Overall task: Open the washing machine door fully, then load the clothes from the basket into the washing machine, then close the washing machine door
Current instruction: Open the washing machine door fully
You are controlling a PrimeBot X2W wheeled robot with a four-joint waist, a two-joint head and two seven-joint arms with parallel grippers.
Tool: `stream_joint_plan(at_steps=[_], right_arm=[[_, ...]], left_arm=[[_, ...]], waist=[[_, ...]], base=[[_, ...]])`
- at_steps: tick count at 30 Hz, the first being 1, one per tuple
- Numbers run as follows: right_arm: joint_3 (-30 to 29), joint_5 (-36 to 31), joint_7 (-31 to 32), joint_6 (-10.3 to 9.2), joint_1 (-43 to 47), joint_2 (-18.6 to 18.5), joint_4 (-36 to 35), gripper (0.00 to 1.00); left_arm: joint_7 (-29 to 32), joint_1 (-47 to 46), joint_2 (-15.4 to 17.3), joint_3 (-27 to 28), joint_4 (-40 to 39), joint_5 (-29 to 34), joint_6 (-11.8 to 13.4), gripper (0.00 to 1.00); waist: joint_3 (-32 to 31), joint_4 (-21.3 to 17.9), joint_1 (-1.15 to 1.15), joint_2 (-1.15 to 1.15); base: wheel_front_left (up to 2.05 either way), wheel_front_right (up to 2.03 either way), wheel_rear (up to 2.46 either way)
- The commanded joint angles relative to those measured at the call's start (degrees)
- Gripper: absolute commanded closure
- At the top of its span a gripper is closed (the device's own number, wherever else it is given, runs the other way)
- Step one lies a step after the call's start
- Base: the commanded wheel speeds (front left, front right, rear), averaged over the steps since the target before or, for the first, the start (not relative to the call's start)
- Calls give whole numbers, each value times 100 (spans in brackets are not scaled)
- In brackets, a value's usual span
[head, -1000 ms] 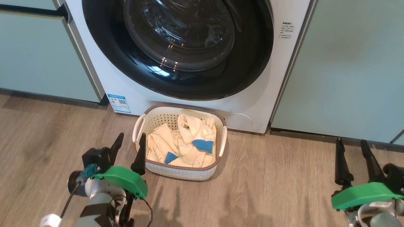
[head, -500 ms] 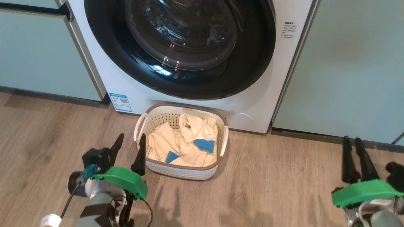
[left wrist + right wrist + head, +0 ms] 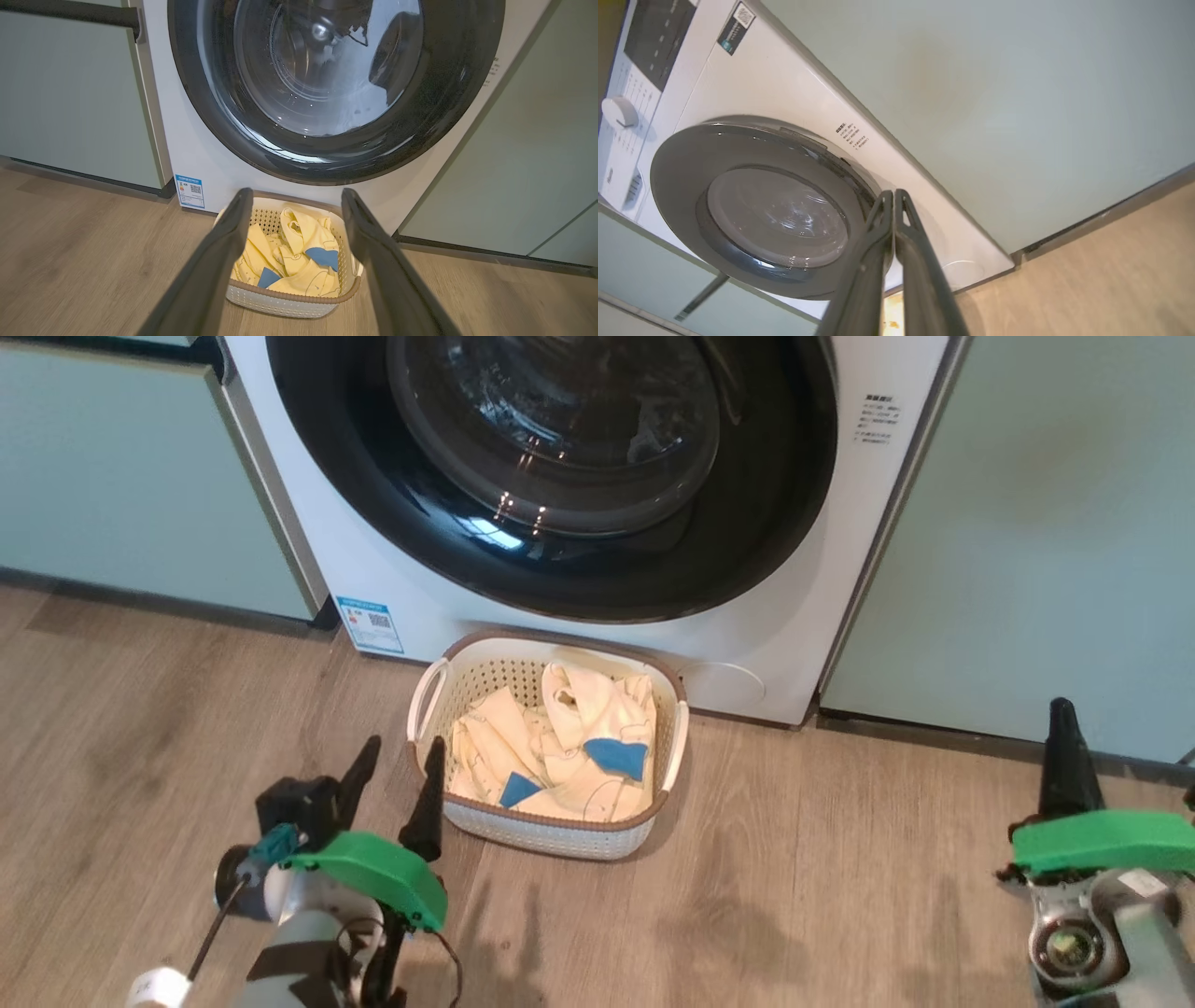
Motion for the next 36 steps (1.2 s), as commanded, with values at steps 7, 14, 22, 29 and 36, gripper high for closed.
stream_joint_plan(at_steps=[7, 14, 22, 29, 36], right_arm=[[452, 2910, 508, -17, -939, -528, 278, 100], [53, 4637, 1661, -17, -1609, -822, 588, 100], [-446, 5329, 2839, -17, -2568, -1073, 1417, 100], [-614, 5438, 3632, -17, -3388, -1270, 2104, 100], [-623, 5263, 4021, -17, -4060, -1472, 2537, 100]], left_arm=[[-54, -519, 95, -17, -155, -117, 10, 0], [-54, -725, 95, -184, -202, -257, 50, 0], [-54, -943, 95, -526, -264, -532, 157, 0], [-54, -1157, 95, -812, -397, -765, 280, 0], [-54, -1317, 95, -964, -528, -913, 395, 0]], waist=[[442, 221, 0, 0], [892, 499, 0, 0], [1483, 849, 0, 0], [1976, 1137, 0, 0], [2356, 1336, 0, 0]], base=[[0, 0, 0], [0, 0, 0], [0, 0, 0], [0, 0, 0], [0, 0, 0]])
